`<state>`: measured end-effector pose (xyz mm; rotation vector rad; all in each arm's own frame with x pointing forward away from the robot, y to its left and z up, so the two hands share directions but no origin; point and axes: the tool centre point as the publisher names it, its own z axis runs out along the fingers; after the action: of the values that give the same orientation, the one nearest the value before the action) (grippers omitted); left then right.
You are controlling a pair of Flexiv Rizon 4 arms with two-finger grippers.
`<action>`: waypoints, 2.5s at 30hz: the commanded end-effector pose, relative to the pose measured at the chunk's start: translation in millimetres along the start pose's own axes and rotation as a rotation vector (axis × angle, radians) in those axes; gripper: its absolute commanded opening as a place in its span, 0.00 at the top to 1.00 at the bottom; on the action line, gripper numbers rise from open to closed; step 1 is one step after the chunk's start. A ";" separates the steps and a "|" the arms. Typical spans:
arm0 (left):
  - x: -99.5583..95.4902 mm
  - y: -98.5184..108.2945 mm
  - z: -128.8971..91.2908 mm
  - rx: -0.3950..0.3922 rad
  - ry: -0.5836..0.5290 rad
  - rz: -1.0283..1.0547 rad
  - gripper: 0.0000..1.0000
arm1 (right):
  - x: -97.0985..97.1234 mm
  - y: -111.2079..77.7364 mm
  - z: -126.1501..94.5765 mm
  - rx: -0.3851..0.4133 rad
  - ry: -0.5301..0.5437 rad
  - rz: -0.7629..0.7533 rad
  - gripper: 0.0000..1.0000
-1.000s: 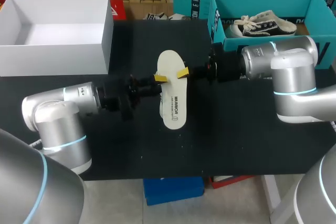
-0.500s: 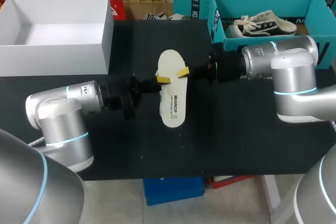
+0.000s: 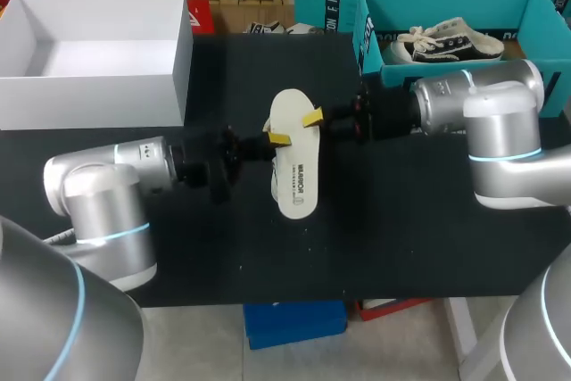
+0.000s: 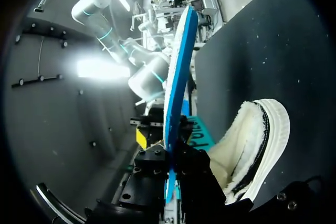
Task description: Take the shoe out of the shoebox, open the shoe tongue, remove and reinsert the insole, then place the shoe into the shoebox
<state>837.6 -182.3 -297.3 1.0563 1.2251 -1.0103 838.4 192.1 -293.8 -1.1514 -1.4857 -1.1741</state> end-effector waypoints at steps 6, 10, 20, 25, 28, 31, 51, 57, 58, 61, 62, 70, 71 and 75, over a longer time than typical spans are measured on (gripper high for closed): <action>0.1 -11.9 -11.3 0.002 0.097 -0.049 1.00 | 17.1 -18.7 -16.2 -0.050 -0.067 0.026 0.00; 1.3 -17.4 -23.0 -0.005 0.134 -0.078 1.00 | 26.4 -28.8 -24.8 -0.114 -0.129 0.070 0.00; 4.0 -22.6 -41.5 -0.013 0.169 -0.106 1.00 | 64.1 -65.5 -54.7 -0.376 -0.274 0.161 0.00; 5.7 -24.0 -43.4 -0.003 0.182 -0.113 1.00 | 85.4 -87.4 -62.3 -0.480 -0.336 0.193 0.00; 6.5 -25.4 -43.0 0.006 0.193 -0.118 1.00 | 100.4 -103.5 -65.3 -0.539 -0.405 0.213 0.00; 7.0 -26.8 -43.5 0.005 0.201 -0.124 1.00 | 116.4 -117.5 -64.7 -0.597 -0.443 0.225 0.00; 10.8 -32.0 -50.1 0.020 0.240 -0.155 1.00 | 162.8 -170.5 -58.4 -0.802 -0.598 0.232 0.00; 10.4 -34.1 -51.6 0.022 0.249 -0.159 1.00 | 161.6 -173.0 -53.8 -0.796 -0.571 0.210 0.00; 10.8 -34.2 -51.7 0.023 0.250 -0.160 1.00 | 159.6 -170.4 -53.6 -0.789 -0.557 0.202 0.00; 12.3 -35.2 -50.4 0.026 0.251 -0.163 1.00 | 148.5 -158.9 -55.1 -0.734 -0.476 0.194 0.00; 12.5 -35.6 -49.9 0.028 0.251 -0.164 1.00 | 143.5 -153.2 -55.7 -0.695 -0.440 0.193 0.00; 11.5 -35.4 -54.4 0.017 0.246 -0.168 1.00 | 112.7 -129.9 -66.9 -0.642 -0.311 0.228 0.00; 11.8 -35.0 -55.7 0.014 0.247 -0.168 1.00 | 110.8 -130.1 -69.3 -0.644 -0.316 0.234 0.00; 13.1 -35.2 -57.8 0.005 0.249 -0.173 1.00 | 107.0 -134.4 -78.0 -0.656 -0.328 0.255 0.00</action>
<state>795.5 -135.2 -316.8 1.1191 1.5334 -1.0417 698.0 111.6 -189.3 -2.0763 -1.2123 -1.2610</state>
